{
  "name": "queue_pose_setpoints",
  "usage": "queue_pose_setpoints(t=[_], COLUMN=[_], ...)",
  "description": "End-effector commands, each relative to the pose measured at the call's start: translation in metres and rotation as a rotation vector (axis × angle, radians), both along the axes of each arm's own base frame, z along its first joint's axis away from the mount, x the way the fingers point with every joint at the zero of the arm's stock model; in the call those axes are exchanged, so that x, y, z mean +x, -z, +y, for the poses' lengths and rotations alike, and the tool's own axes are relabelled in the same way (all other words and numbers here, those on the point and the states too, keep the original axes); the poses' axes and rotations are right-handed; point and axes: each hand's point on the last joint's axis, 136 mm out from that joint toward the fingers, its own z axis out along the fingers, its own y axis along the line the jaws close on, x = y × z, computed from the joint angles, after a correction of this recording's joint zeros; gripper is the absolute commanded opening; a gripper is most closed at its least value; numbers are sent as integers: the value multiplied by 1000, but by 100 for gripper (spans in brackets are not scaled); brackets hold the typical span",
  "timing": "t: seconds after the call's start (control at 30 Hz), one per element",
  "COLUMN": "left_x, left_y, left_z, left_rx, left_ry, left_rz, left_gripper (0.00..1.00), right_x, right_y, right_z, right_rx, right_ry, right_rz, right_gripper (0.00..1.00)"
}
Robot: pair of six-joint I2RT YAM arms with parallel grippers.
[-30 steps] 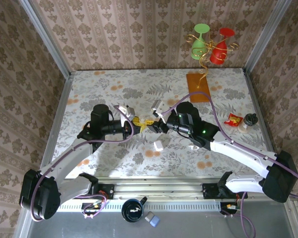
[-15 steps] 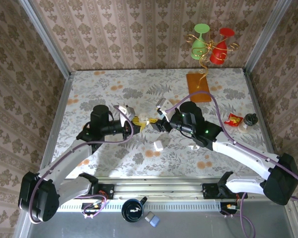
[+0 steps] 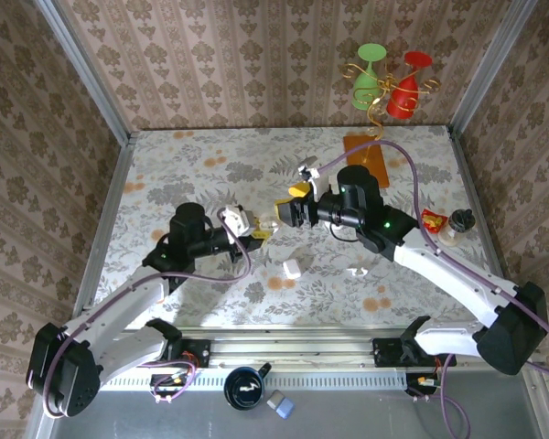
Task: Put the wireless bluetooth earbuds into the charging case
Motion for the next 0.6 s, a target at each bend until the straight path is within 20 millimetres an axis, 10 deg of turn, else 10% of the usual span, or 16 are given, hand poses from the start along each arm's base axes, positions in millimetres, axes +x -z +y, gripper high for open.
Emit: queue_pose_setpoints(t=[0.0,0.57], left_x=[3,2], left_y=[-13,3], left_z=[1,8], left_rx=[2,30], left_ry=[-8,-47], left_rz=[-185,-190], left_gripper=[0,1], right_x=[-19,-43], right_y=[12,20], right_z=[16,29], right_rx=[35,58], right_ry=[-122,-335], right_rz=[173,166], right_gripper=[64,62])
